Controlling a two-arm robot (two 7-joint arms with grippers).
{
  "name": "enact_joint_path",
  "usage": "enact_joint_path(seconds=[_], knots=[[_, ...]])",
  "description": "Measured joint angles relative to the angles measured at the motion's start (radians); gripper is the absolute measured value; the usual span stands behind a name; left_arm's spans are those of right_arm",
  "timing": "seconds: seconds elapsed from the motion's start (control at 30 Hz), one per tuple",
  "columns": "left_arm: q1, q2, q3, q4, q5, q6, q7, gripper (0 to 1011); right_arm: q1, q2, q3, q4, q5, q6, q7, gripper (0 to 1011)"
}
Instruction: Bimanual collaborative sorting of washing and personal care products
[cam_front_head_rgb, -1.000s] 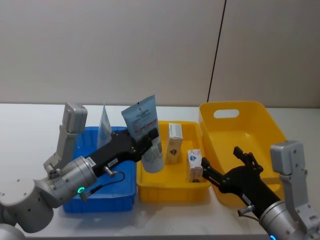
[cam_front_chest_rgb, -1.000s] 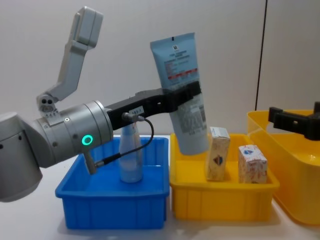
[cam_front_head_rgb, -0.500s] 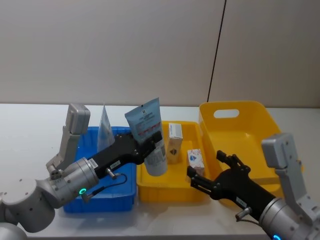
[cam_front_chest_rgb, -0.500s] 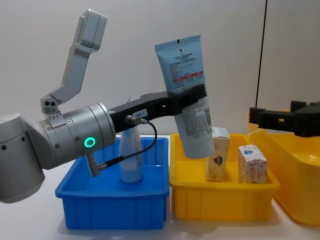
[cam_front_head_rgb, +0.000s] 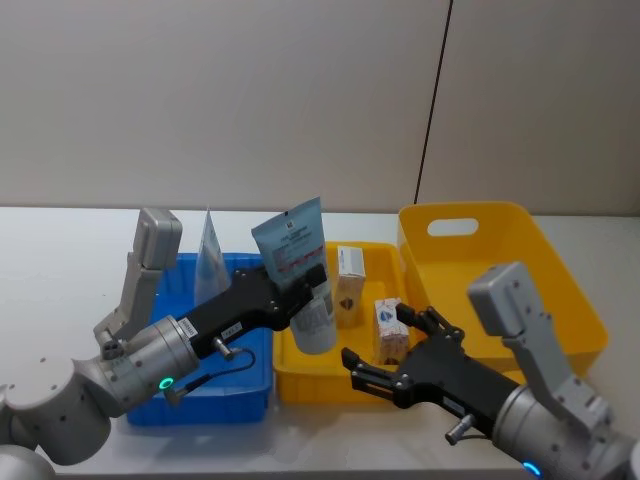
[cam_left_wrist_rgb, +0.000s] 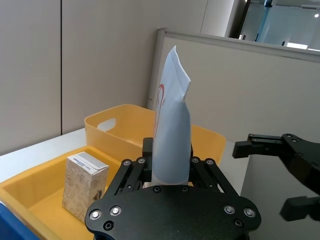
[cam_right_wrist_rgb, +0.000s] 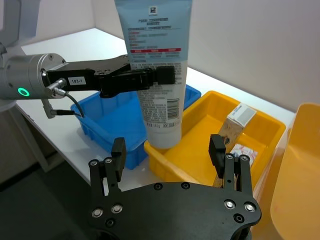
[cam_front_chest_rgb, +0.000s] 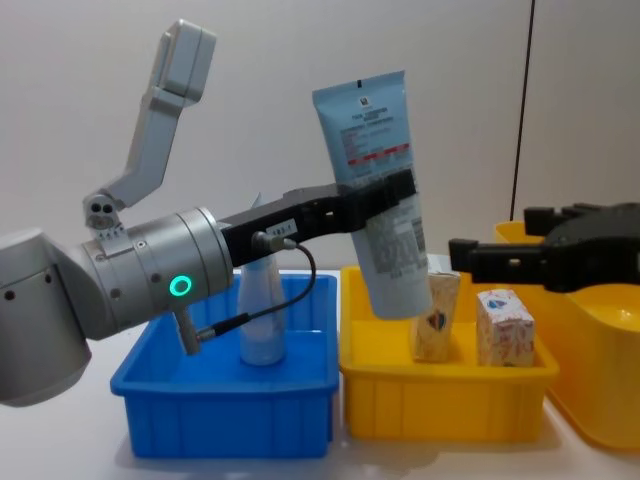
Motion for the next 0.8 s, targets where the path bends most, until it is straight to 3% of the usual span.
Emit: enact_joint_path(seconds=[0.33, 0.5, 0.8], knots=[[-0.001, -0.001, 0.001, 0.001, -0.001, 0.000, -0.003, 289, 0.079, -0.038, -0.080, 0.084, -0.120, -0.047, -0.030, 1003], [-0.001, -0.001, 0.001, 0.002, -0.001, 0.000, -0.003, 289, 0.126, -0.084, -0.127, 0.154, -0.184, -0.074, -0.060, 1003], [-0.001, -0.001, 0.001, 0.003, -0.002, 0.000, -0.004, 289, 0.179, -0.154, -0.175, 0.254, -0.254, -0.103, -0.104, 1003]])
